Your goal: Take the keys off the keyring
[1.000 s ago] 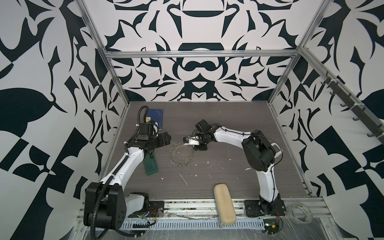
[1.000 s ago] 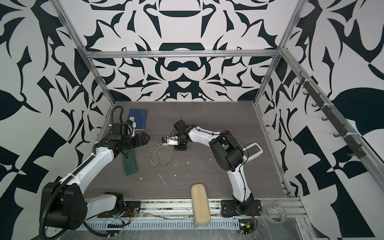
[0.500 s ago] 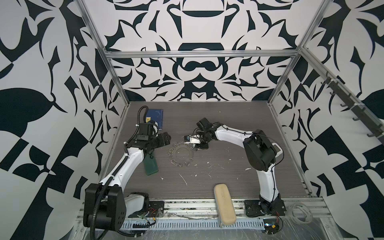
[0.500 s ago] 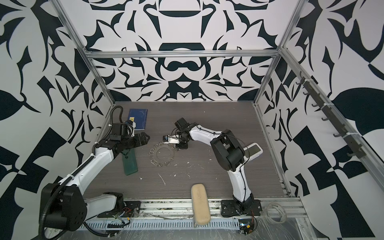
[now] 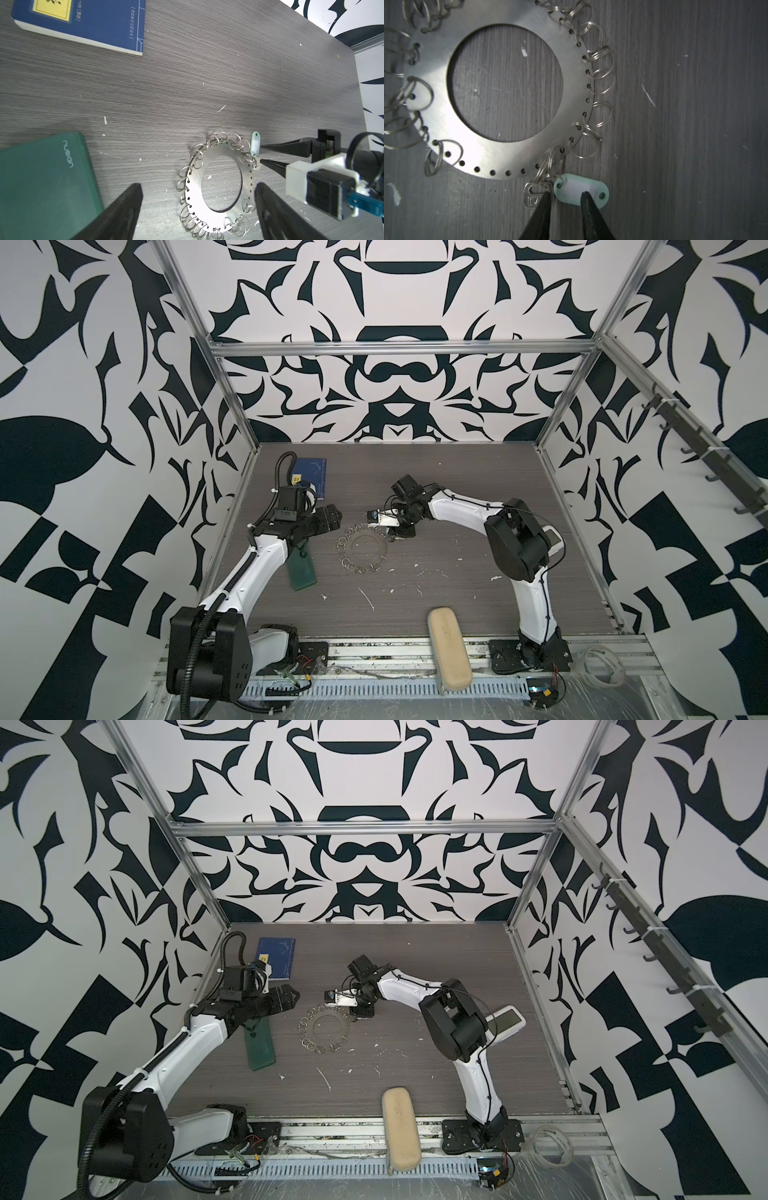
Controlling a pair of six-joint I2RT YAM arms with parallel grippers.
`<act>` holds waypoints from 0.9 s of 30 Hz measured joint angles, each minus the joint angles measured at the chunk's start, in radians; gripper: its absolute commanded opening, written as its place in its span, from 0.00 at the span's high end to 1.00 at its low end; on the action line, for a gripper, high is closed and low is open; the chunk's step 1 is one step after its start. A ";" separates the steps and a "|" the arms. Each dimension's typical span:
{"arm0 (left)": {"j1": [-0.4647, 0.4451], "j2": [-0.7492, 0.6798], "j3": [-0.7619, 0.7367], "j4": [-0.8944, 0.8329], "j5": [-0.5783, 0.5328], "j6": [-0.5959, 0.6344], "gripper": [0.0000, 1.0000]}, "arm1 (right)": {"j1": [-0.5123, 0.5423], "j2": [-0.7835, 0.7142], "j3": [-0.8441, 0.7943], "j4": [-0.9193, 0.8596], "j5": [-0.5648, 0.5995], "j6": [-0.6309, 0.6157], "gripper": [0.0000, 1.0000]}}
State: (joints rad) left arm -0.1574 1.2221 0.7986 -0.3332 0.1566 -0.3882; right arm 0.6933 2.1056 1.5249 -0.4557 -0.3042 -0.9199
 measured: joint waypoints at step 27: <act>0.000 -0.010 0.000 -0.002 -0.007 0.008 0.12 | 0.018 0.048 0.051 0.001 -0.031 0.006 0.84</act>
State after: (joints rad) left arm -0.1574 1.2125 0.7982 -0.3347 0.1497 -0.3798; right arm 0.7113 2.1532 1.5757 -0.4549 -0.3351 -0.9138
